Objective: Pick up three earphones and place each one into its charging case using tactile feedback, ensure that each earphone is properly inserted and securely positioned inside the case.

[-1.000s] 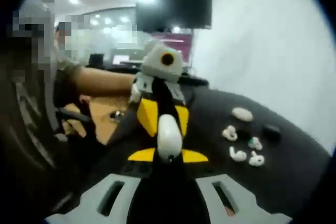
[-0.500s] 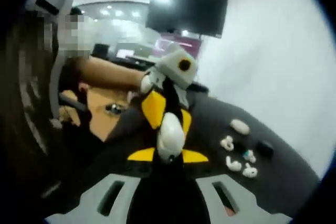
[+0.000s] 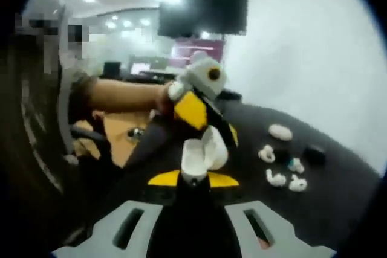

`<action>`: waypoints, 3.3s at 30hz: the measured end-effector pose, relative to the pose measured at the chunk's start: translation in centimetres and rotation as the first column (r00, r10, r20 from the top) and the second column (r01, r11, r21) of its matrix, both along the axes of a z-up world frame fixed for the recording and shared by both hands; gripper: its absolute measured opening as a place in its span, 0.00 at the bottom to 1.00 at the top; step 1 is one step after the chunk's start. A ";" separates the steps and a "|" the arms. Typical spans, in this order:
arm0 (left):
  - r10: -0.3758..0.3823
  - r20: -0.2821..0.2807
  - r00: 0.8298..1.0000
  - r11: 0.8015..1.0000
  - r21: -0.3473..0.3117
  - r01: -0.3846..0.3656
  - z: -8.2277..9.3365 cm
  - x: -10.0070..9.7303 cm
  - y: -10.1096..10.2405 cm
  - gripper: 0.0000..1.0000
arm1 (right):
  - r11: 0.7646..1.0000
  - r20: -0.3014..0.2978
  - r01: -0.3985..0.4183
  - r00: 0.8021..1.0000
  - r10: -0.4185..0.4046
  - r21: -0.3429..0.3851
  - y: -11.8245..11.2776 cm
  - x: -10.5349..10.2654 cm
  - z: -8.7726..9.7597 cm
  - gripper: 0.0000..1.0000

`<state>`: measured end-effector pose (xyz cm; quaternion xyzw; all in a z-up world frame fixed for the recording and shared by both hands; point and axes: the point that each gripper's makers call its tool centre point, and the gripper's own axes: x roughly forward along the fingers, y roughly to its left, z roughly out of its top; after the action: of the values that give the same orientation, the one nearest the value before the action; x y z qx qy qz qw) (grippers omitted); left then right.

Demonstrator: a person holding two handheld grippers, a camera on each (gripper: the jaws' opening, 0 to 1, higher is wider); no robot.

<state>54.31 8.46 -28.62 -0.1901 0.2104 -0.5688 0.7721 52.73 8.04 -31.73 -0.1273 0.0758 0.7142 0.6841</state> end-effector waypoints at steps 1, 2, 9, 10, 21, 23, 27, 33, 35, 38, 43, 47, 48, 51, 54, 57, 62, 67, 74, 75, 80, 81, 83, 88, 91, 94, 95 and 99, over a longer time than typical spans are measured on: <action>-0.036 0.011 0.999 0.999 0.014 0.036 -0.2 -0.5 0.0 0.26 | 1.000 -0.019 -0.004 1.000 0.004 0.000 0.0 0.0 0.0 0.17; -0.065 0.021 0.998 0.997 0.039 0.064 -0.6 -0.9 -0.2 0.25 | 1.000 -0.030 -0.008 1.000 0.008 0.000 0.0 0.1 0.0 0.17; -0.087 0.247 0.965 0.963 0.268 0.018 -3.4 -1.1 -1.8 0.16 | 1.000 0.006 -0.017 1.000 0.017 0.008 0.2 -0.2 0.1 0.17; -0.094 0.269 0.959 0.957 0.290 0.012 -3.6 -1.3 -1.7 0.16 | 1.000 0.038 -0.014 0.999 0.013 0.011 0.2 0.1 0.1 0.17; -0.114 0.313 0.943 0.957 0.290 0.019 -3.3 -1.7 -1.7 0.13 | 0.998 -0.021 0.070 0.997 -0.070 0.001 -1.1 2.2 0.1 0.28; -0.110 0.305 0.946 0.958 0.288 0.019 -3.3 -1.5 -1.6 0.13 | 0.997 -0.049 0.079 0.996 -0.078 0.013 -1.6 2.4 0.5 0.28; -0.099 0.320 0.942 0.956 0.292 0.002 -3.2 -1.4 -1.6 0.13 | 0.988 -0.129 0.150 0.981 -0.145 0.033 -3.3 3.4 1.6 0.28; -0.093 0.345 0.934 0.955 0.295 -0.014 -3.1 -0.9 -1.4 0.13 | 0.901 -0.345 0.424 0.863 -0.370 0.094 -6.5 7.8 3.6 0.25; -0.093 0.345 0.934 0.956 0.295 -0.013 -3.1 -0.9 -1.4 0.13 | 0.832 -0.413 0.551 0.772 -0.482 0.059 -7.5 10.3 3.4 0.24; -0.093 0.356 0.930 0.955 0.297 -0.019 -3.2 -0.9 -1.3 0.13 | 0.776 -0.381 0.630 0.716 -0.585 -0.008 -7.5 12.3 2.3 0.23; -0.094 0.384 0.919 0.953 0.300 -0.028 -3.2 -0.8 -1.1 0.13 | 0.749 -0.338 0.659 0.692 -0.638 -0.068 -5.2 13.1 0.9 0.24; -0.092 0.387 0.918 0.953 0.302 -0.031 -3.1 -0.6 -1.0 0.13 | 0.696 -0.430 0.717 0.613 -0.663 -0.050 -4.2 13.8 0.6 0.23; -0.094 0.400 0.912 0.952 0.304 -0.036 -3.1 -0.6 -1.0 0.13 | 0.693 -0.431 0.719 0.610 -0.665 -0.051 -4.0 13.9 0.3 0.23; -0.097 0.421 0.902 0.950 0.309 -0.042 -3.1 -0.6 -1.0 0.13 | 0.671 -0.422 0.739 0.591 -0.687 -0.057 -4.0 14.3 0.5 0.20; -0.097 0.417 0.904 0.951 0.308 -0.039 -3.1 -0.6 -1.0 0.13 | 0.679 -0.442 0.730 0.585 -0.681 -0.079 -3.5 13.9 0.5 0.22; -0.096 0.415 0.905 0.951 0.307 -0.041 -3.1 -0.4 -0.8 0.13 | 0.665 -0.407 0.740 0.578 -0.708 -0.105 -3.4 13.8 0.3 0.23; -0.094 0.404 0.910 0.952 0.304 -0.037 -3.1 -0.3 -0.7 0.13 | 0.644 -0.197 0.750 0.616 -0.763 -0.148 -3.3 13.6 -0.1 0.22; -0.091 0.408 0.908 0.951 0.305 -0.042 -3.1 -0.3 -0.7 0.13 | 0.652 -0.114 0.743 0.642 -0.758 -0.151 -3.2 13.0 -0.2 0.22; -0.089 0.400 0.912 0.952 0.303 -0.040 -3.1 -0.2 -0.7 0.13 | 0.674 -0.150 0.717 0.657 -0.739 -0.180 -4.6 13.1 -0.2 0.24; -0.089 0.400 0.912 0.952 0.303 -0.040 -3.1 -0.3 -0.7 0.13 | 0.677 -0.168 0.713 0.656 -0.736 -0.183 -4.9 13.1 -0.2 0.25; -0.089 0.399 0.912 0.952 0.303 -0.040 -3.1 -0.3 -0.7 0.13 | 0.663 -0.205 0.731 0.632 -0.747 -0.162 -6.4 13.8 0.3 0.25; -0.089 0.399 0.913 0.952 0.303 -0.039 -3.1 -0.3 -0.7 0.13 | 0.659 -0.198 0.737 0.631 -0.750 -0.151 -6.6 13.9 0.4 0.25; -0.089 0.399 0.912 0.952 0.303 -0.039 -3.1 -0.3 -0.7 0.13 | 0.649 -0.229 0.753 0.616 -0.753 -0.111 -7.2 14.8 1.2 0.25; -0.087 0.399 0.913 0.952 0.302 -0.041 -3.1 -0.4 -0.8 0.13 | 0.657 -0.233 0.750 0.627 -0.743 -0.075 -7.6 15.2 2.2 0.25; -0.087 0.399 0.913 0.952 0.302 -0.042 -3.1 -0.4 -0.8 0.13 | 0.681 -0.187 0.730 0.662 -0.726 -0.054 -7.7 15.3 3.2 0.24; -0.086 0.399 0.913 0.952 0.302 -0.041 -3.1 -0.5 -0.8 0.13 | 0.744 -0.126 0.664 0.734 -0.668 -0.076 -7.2 14.8 3.6 0.23; -0.086 0.398 0.914 0.953 0.301 -0.041 -3.1 -0.5 -0.9 0.13 | 0.764 -0.103 0.638 0.757 -0.645 -0.095 -7.0 14.5 3.5 0.23; -0.086 0.399 0.913 0.952 0.302 -0.042 -3.1 -0.6 -1.0 0.13 | 0.835 -0.042 0.533 0.839 -0.542 -0.136 -5.9 13.3 3.1 0.23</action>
<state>53.73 7.48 -31.71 0.0561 0.1321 -0.5654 0.8123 66.02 2.10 -28.67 -0.1133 0.1777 0.4919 0.8448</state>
